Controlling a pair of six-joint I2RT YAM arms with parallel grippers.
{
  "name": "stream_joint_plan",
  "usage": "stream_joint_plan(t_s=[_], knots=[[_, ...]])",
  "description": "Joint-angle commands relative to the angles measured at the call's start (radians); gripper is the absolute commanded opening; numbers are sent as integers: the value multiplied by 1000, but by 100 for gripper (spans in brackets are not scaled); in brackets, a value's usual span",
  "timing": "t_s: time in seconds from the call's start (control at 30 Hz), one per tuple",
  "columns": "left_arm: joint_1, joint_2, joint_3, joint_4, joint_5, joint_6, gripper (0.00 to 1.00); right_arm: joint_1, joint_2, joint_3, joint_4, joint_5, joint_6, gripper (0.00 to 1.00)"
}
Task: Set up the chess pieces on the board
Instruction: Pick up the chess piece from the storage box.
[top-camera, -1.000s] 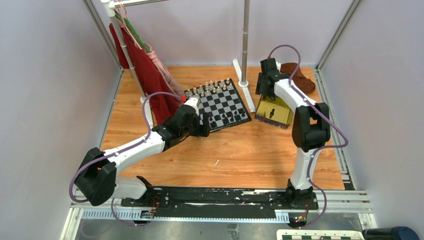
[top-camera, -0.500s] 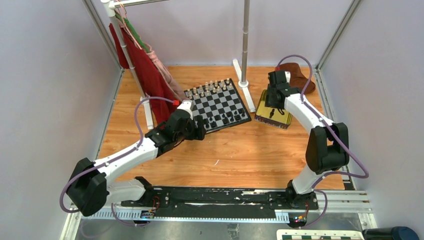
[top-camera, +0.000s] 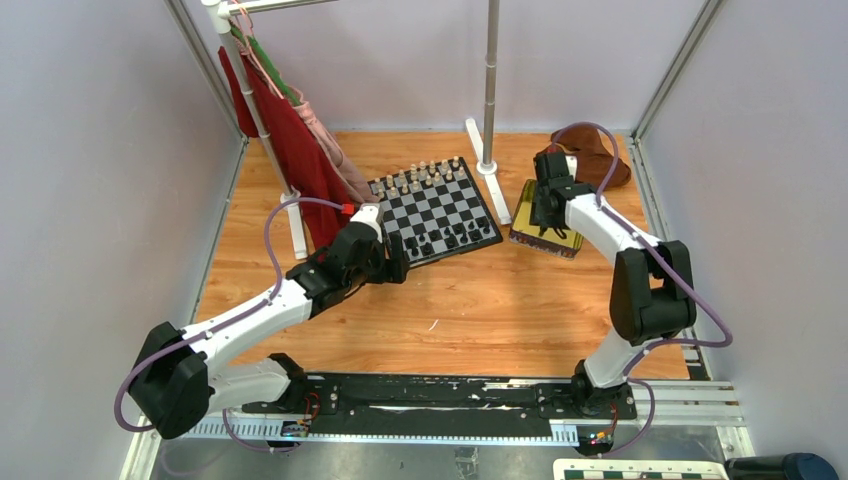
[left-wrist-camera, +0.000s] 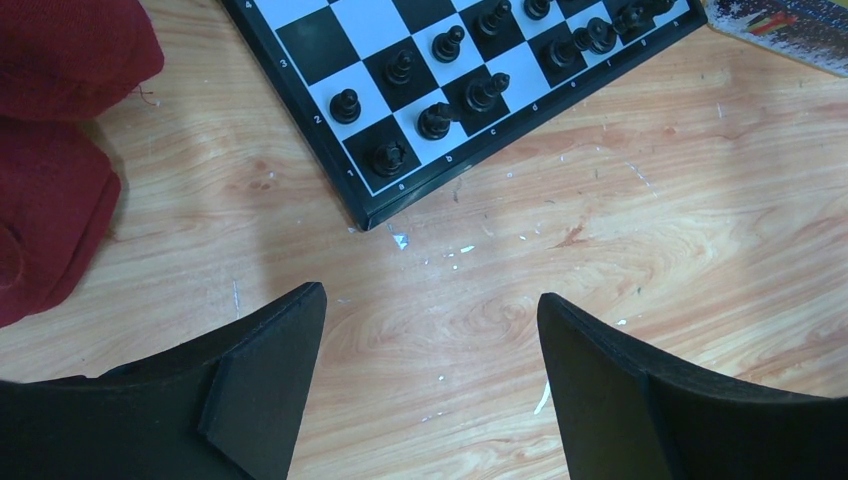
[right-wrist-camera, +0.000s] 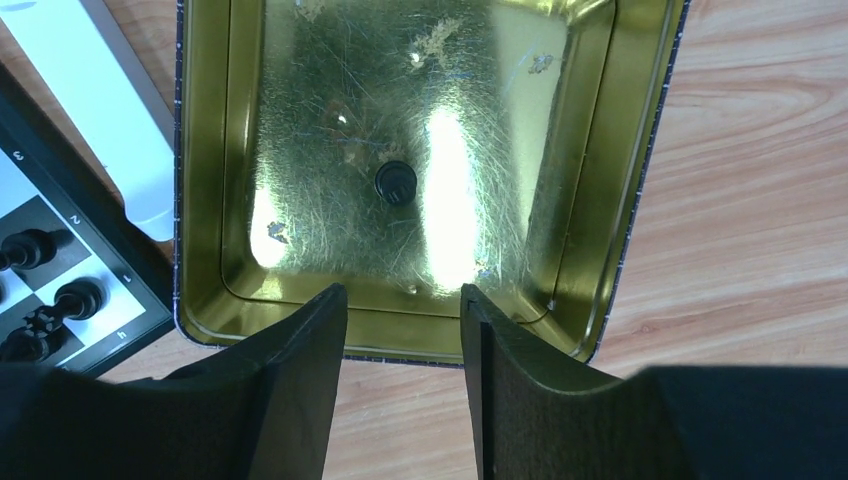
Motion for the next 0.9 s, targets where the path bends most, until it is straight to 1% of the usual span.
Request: stream_joint_plan(t_s=[0.0,0.4,0.87], knots=[[5,-15,-16,-13,-15,2,83,-6,49,10,18,5,-6,49],[5,1,-12,-10,-17,14,83,-32,134,66,47,-10,-31,43],[5,49,-2,7,-18,26,83,-58,198,112,62,-24,-51,40]])
